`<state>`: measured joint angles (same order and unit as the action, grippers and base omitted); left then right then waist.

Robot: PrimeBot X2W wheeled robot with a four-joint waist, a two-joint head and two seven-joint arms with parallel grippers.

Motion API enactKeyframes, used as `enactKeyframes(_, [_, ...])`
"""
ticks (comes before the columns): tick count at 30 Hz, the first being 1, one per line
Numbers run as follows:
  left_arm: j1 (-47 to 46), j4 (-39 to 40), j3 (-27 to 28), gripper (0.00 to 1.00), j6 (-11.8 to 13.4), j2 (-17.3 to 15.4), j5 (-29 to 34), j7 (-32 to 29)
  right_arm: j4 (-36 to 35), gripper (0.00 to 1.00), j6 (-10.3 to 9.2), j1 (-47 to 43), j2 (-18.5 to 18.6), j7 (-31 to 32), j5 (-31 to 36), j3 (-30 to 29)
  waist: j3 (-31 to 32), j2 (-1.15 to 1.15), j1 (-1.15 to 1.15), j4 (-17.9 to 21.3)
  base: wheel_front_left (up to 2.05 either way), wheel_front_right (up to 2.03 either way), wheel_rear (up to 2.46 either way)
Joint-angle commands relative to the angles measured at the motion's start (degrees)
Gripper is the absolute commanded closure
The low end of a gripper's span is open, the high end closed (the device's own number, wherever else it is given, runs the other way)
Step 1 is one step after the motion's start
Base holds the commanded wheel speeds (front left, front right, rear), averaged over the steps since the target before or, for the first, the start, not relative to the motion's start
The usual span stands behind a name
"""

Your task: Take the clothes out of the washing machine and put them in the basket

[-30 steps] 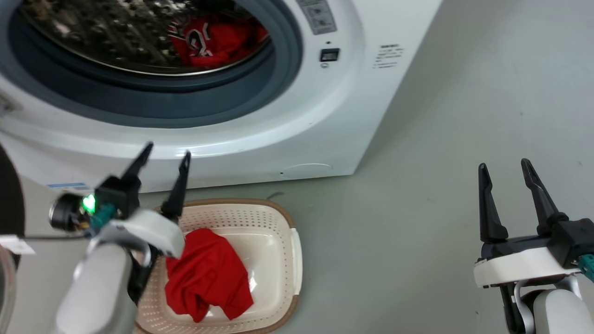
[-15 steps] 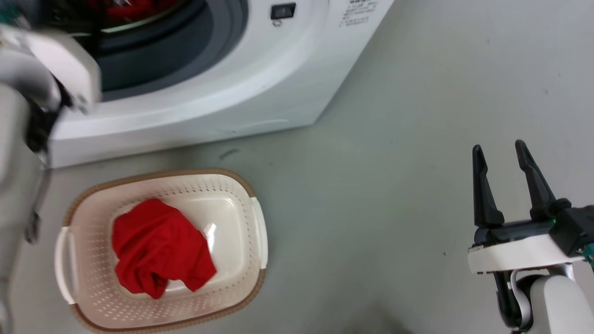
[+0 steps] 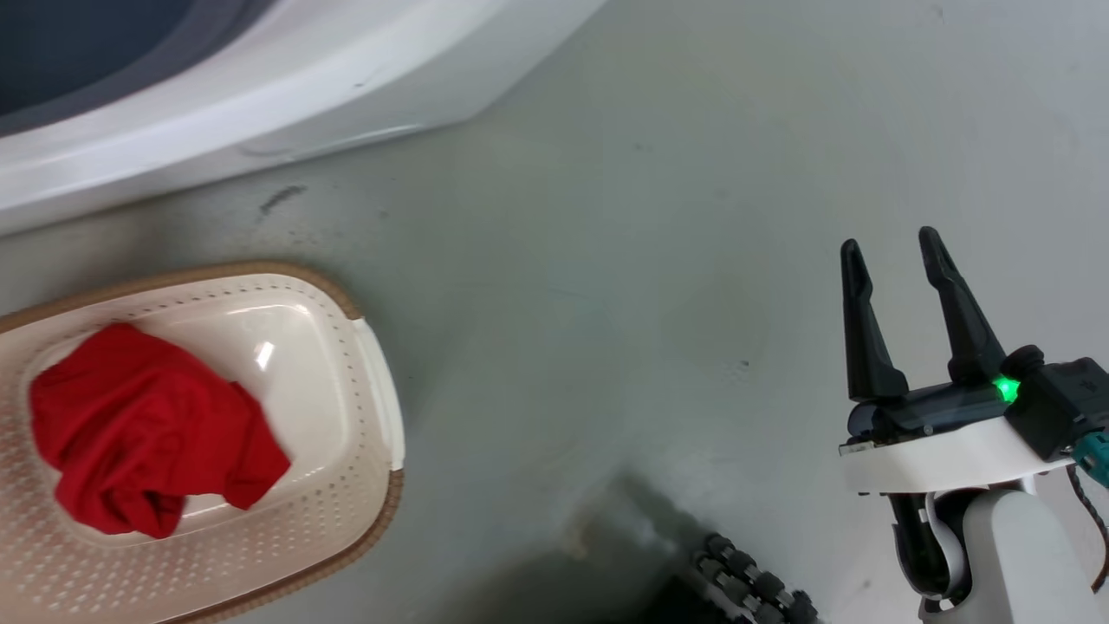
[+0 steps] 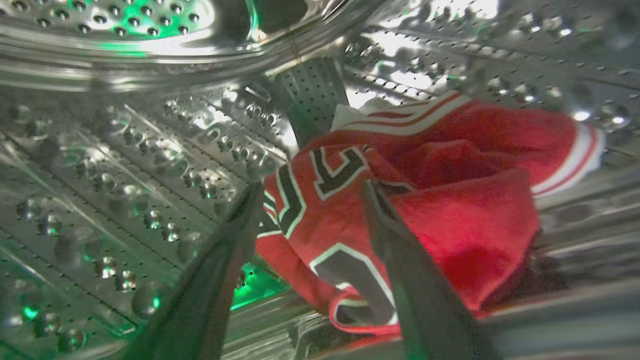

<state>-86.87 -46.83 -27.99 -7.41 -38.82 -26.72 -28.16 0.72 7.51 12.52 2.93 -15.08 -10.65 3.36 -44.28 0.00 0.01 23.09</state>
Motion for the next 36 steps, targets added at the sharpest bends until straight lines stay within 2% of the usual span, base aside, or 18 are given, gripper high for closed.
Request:
enactKeyframes(1, [-1.3,-0.6,-0.2,0.0,-0.1,-0.1,-0.2,-0.7,-0.3,0.0,-0.04,0.7,-0.1,-0.1,-0.2,0.3,-2.4,0.0,-0.01,2.4,0.0,0.0,0.0])
enactKeyframes(5, [-4.5,-3.8,-1.2,0.0,0.0,-0.2,-0.6,-4.2,-0.5,0.0,-0.04,0.9,-0.1,-0.1,-1.1,1.1,-3.9,0.0,-0.01,3.6,0.0,0.0,0.0])
enactKeyframes(12, [-6.8,-7.8,-2.6,0.0,-0.1,0.2,-1.0,-6.4,-1.0,0.0,-0.04,0.4,-0.1,-0.1,-1.9,1.3,-5.0,0.0,-0.01,4.2,0.0,0.0,0.0])
enactKeyframes(13, [-6.7,-8.3,-2.9,0.07,-0.1,0.5,-1.3,-6.8,-1.1,0.0,-0.04,0.3,-0.1,-0.1,-2.0,1.2,-5.1,0.0,-0.01,4.2,0.0,0.0,0.0])
enactKeyframes(14, [-6.7,-8.5,-3.2,0.83,-0.1,0.7,-1.3,-7.0,-1.1,0.0,-0.04,0.3,-0.1,-0.1,-2.0,1.2,-5.1,0.0,-0.01,4.1,0.0,0.0,0.0])
enactKeyframes(15, [-6.7,-8.6,-3.6,1.0,-0.1,0.7,-1.6,-6.9,-1.1,0.0,-0.04,0.4,-0.1,-0.1,-2.1,1.2,-5.2,0.0,-0.01,4.1,0.0,0.0,0.0])
enactKeyframes(23, [-6.9,-8.6,-4.6,1.0,0.0,0.3,-2.2,-0.7,-0.7,0.0,-0.04,2.0,-0.1,-0.1,-1.5,1.0,-4.1,0.0,-0.01,3.2,0.0,0.0,0.0])
enactKeyframes(36, [2.3,-9.7,-5.3,1.0,0.0,5.5,-5.5,25.3,-0.2,0.0,-0.04,2.5,0.0,-0.1,4.0,-3.6,5.0,0.0,-0.01,-4.4,0.0,0.0,0.0])
